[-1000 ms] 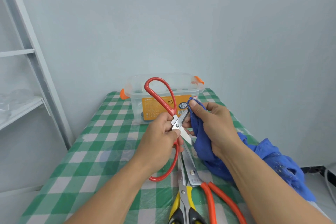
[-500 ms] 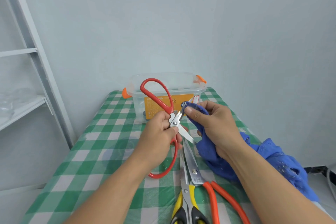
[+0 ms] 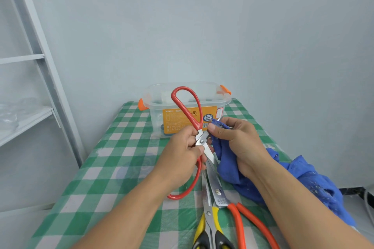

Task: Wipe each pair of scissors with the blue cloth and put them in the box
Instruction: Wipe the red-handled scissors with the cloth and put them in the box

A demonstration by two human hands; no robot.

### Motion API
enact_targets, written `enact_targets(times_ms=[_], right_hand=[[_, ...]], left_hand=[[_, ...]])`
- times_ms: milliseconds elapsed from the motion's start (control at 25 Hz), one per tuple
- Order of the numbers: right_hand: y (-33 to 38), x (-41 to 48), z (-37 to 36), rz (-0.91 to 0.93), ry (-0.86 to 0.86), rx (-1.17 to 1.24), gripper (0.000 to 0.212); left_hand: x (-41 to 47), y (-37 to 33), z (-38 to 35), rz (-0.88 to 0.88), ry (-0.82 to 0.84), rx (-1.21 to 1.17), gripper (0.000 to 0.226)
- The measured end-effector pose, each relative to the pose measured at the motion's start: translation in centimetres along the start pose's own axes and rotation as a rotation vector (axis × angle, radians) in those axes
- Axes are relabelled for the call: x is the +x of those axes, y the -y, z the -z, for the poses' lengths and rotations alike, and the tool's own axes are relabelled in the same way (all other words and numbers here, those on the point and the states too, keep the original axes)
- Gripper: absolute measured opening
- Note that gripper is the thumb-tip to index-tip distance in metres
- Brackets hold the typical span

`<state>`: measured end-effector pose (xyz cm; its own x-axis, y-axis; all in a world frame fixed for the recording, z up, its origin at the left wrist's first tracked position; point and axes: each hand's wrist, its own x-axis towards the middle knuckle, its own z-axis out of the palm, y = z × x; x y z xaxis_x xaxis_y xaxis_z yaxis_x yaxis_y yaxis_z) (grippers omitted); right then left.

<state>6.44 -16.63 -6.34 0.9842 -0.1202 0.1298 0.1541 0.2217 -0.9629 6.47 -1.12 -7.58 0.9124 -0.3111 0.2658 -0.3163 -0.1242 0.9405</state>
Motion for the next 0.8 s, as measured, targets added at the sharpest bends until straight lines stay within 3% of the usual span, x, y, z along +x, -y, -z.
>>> enact_targets(times_ms=[440,800], right_hand=[[0.4,0.4,0.5,0.127,-0.078,-0.087,0.023],[0.1,0.3,1.1,0.086,-0.038,-0.030,0.014]], left_hand=[[-0.2,-0.5,0.5,0.005,-0.015,-0.067,0.019],[-0.3,-0.6,0.9,0.057,-0.035,-0.109,0.017]])
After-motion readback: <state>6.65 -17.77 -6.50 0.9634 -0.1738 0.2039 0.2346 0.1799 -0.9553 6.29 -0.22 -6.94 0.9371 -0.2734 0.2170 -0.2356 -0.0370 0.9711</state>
